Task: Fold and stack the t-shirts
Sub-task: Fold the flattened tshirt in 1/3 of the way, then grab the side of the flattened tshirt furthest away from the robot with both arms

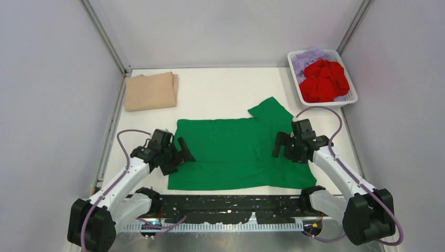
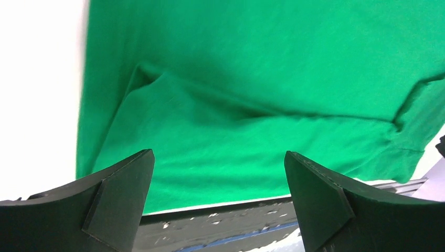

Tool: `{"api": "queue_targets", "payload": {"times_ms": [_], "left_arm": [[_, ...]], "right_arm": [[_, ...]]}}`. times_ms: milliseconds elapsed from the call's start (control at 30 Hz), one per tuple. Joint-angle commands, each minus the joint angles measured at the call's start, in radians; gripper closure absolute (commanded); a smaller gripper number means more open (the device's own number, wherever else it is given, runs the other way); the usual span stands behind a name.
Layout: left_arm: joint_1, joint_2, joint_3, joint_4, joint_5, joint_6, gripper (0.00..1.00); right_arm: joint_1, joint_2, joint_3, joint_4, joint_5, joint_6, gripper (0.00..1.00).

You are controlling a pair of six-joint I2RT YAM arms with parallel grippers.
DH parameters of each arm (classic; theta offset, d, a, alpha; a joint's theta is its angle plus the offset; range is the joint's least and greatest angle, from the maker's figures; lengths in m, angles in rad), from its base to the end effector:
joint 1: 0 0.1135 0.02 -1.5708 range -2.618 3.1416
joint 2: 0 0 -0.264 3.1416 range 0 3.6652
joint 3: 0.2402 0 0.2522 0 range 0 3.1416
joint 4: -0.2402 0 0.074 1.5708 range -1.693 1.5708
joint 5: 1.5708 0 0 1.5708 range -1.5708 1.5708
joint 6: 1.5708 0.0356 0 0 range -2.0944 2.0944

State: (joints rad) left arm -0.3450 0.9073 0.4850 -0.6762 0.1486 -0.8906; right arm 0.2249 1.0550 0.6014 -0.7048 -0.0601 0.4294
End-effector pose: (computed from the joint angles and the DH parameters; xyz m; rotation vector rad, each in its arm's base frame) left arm 0.1442 -0.0574 0.1786 -0.7031 2.6984 -0.5578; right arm 0.1752 0.0423 0.1894 0.2643 2.7455 0.2639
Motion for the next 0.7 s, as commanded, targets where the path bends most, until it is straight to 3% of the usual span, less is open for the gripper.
{"api": "queue_targets", "payload": {"times_ms": [0, 333, 667], "left_arm": [[0.0, 0.109, 0.143, 0.137, -0.021, 0.043, 0.0], [0.018, 0.421, 0.287, 0.103, -0.12, 0.132, 0.0], [0.067, 0.5, 0.339, 0.077, -0.186, 0.148, 0.0]], "right_arm": [[-0.004, -0.04, 0.079, 0.087, 0.014, -0.047, 0.04], [-0.004, 0.003, 0.105, 0.091, 0.075, -0.046, 0.04], [-0.008, 0.03, 0.148, 0.104, 0.152, -0.057, 0.04]]}}
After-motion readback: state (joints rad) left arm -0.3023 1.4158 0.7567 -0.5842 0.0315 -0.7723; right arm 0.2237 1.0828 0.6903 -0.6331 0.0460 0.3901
